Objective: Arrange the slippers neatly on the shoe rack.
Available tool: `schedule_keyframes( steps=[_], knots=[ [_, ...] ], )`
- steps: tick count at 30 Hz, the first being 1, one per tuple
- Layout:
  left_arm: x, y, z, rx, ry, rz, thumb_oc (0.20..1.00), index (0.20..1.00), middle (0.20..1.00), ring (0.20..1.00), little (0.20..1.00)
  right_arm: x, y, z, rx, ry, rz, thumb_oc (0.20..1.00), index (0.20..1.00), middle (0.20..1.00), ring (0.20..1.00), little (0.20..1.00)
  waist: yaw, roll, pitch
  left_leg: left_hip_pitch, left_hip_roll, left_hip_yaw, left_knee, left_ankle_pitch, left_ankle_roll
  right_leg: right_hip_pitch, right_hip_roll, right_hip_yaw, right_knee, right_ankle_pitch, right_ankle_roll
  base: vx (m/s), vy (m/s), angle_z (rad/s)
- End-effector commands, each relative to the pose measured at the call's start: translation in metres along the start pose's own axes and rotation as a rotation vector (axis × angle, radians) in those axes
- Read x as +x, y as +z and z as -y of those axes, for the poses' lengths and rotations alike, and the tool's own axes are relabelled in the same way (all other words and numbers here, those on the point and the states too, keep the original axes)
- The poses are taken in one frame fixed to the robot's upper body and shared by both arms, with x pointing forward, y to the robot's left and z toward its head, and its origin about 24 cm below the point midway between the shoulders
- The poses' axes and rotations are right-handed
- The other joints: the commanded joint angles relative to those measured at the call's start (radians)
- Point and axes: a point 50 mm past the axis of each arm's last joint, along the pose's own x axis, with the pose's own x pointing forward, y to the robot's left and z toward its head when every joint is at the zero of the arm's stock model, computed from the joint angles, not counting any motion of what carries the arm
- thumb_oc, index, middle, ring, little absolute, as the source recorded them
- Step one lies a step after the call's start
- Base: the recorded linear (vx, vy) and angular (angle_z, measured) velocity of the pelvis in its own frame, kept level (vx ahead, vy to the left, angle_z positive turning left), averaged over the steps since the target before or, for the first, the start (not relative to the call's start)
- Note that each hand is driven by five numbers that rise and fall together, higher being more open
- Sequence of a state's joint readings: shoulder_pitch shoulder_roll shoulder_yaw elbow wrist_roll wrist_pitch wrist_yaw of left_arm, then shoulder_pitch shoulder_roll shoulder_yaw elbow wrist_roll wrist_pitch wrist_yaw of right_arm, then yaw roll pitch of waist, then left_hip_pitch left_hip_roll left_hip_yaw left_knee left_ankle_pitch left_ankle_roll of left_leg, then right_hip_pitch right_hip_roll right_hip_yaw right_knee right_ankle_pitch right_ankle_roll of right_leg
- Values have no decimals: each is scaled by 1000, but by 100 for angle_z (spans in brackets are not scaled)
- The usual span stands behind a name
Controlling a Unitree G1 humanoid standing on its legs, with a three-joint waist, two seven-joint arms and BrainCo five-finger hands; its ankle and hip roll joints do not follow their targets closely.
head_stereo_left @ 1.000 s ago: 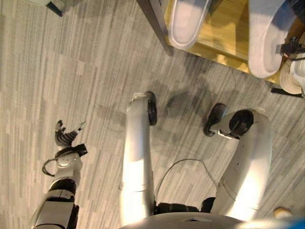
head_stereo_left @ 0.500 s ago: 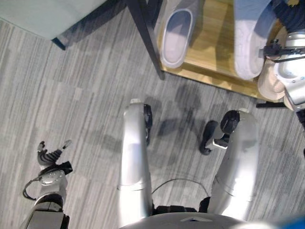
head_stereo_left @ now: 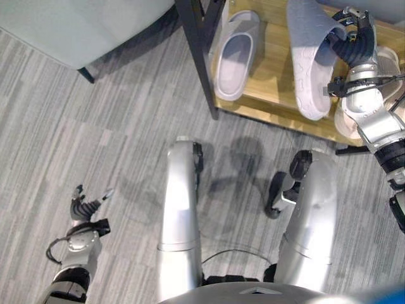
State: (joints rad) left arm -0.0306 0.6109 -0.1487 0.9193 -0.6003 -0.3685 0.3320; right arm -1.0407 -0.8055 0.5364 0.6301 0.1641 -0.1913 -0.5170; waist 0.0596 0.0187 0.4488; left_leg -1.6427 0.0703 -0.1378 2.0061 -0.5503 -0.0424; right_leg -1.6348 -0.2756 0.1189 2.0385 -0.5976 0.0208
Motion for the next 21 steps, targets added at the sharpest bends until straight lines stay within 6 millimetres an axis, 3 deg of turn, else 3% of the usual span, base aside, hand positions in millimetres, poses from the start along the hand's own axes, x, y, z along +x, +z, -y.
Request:
schedule_keyframes(
  steps=[1, 9, 13, 21],
  knots=[
    [3, 6, 3, -6, -6, 26, 1000, 1000, 1000, 1000, 1000, 39, 64, 27, 20, -86, 202, 200, 200, 200, 200, 200, 50, 51, 71, 73, 0, -44, -61, -133, 59, 65, 13, 60, 24, -98, -96, -6, 8, -3],
    [1, 11, 11, 15, -74, 55, 1000, 1000, 1000, 1000, 1000, 56, 68, 24, -98, -53, 173, 200, 200, 200, 200, 200, 60, 62, 71, 73, -2, -47, -66, -138, 55, 65, 13, 58, 12, -98, -100, 0, 0, 0],
    [0, 12, 16, 22, -102, 65, 1000, 1000, 1000, 1000, 1000, 58, 65, 23, -217, -40, 170, 200, 200, 200, 200, 200, 62, 63, 71, 73, -5, -47, -65, -143, 52, 65, 14, 59, 8, -99, -101, 0, 0, 0],
    [-1, 9, 20, 52, -121, 55, 1000, 1000, 1000, 1000, 1000, 56, 58, 21, -264, -39, 149, 200, 200, 200, 200, 200, 70, 65, 71, 73, -9, -48, -60, -148, 52, 65, 15, 60, 10, -97, -98, 3, 10, 0]
  ],
)
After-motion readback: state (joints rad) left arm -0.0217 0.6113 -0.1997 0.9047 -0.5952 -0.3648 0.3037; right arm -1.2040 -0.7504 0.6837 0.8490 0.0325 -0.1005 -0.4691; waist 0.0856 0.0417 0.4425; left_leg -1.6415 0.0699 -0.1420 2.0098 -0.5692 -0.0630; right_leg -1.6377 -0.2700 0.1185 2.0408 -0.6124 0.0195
